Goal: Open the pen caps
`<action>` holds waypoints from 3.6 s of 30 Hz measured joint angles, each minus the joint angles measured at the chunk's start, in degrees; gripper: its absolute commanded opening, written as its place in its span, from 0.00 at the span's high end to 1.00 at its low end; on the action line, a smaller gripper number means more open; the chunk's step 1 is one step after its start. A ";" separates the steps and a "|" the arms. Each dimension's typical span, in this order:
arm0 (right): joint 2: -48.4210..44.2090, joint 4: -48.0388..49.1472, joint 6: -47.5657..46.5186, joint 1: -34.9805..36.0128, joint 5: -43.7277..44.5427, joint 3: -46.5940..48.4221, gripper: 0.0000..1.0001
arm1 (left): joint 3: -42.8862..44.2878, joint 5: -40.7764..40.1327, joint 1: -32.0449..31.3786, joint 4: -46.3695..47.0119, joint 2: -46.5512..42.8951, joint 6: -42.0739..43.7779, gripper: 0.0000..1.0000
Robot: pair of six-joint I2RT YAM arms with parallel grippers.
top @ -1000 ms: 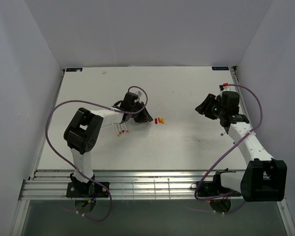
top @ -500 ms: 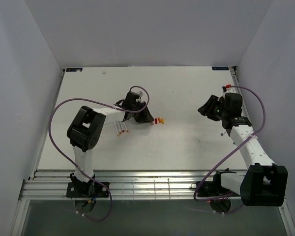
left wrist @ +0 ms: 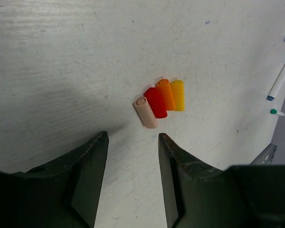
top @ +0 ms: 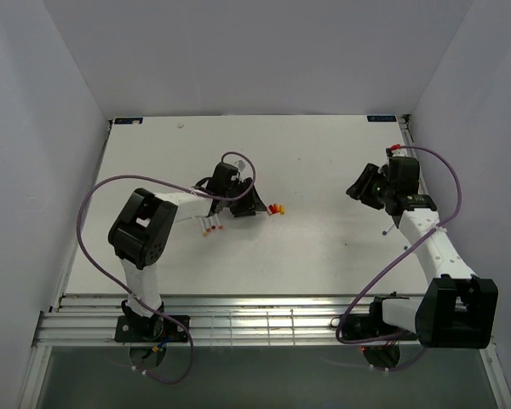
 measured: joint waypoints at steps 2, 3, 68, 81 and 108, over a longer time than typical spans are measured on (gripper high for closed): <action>2.10 -0.26 -0.59 -0.33 1.46 2.16 0.49 | -0.55 -1.57 0.00 -1.97 -1.81 0.74 0.39; 3.50 -0.42 -0.85 -0.76 2.36 3.50 0.48 | -0.90 -2.36 0.00 -2.97 -3.10 1.11 0.38; 39.60 -1.55 -11.06 5.95 15.13 37.33 0.92 | -19.61 -1.60 -1.46 -7.56 -44.30 -2.29 0.44; 12.37 11.96 -3.61 27.96 -13.44 0.35 0.92 | -19.76 -2.91 -1.46 -11.63 -53.72 -6.47 0.43; 11.65 20.48 4.07 46.62 -14.25 2.03 0.92 | -24.35 -2.12 -1.46 -9.11 -50.71 -11.78 0.48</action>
